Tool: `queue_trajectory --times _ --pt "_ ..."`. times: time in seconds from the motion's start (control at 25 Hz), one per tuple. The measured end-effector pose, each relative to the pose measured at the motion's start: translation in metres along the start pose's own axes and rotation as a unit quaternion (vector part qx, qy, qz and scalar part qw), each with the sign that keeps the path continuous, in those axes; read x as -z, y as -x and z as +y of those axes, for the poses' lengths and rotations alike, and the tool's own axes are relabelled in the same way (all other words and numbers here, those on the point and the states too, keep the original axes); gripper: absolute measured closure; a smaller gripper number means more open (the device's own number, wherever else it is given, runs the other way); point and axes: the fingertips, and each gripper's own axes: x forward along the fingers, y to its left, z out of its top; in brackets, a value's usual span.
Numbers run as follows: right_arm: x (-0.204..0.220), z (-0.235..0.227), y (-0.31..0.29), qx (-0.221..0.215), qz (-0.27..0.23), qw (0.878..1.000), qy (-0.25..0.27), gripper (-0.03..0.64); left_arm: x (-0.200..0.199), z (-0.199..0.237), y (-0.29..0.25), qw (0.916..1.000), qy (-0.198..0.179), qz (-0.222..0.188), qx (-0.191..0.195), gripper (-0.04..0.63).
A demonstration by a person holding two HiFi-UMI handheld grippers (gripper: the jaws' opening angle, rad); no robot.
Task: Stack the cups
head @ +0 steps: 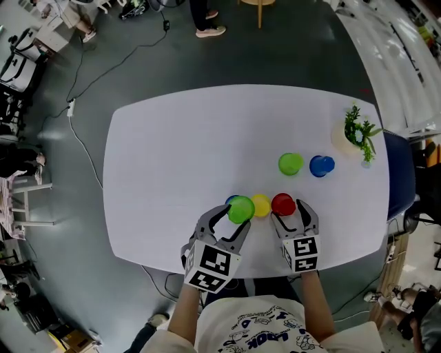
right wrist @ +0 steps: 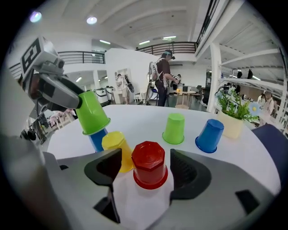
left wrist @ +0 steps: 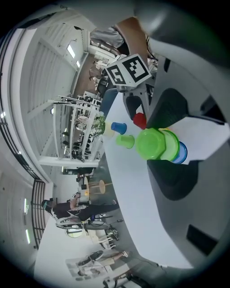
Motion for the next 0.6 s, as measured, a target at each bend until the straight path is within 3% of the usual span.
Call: queue_trajectory --times 0.16,0.6 --pt "-0.007 -0.001 0.010 -0.005 -0.021 1.000 -0.014 0.235 0.007 -0.004 -0.007 1.0000 -0.003 0.008 0.000 0.365" --pt "-0.039 -0.027 0.031 0.019 -0.063 0.997 -0.042 0.235 0.001 -0.009 -0.016 0.9995 -0.026 0.017 0.001 0.365"
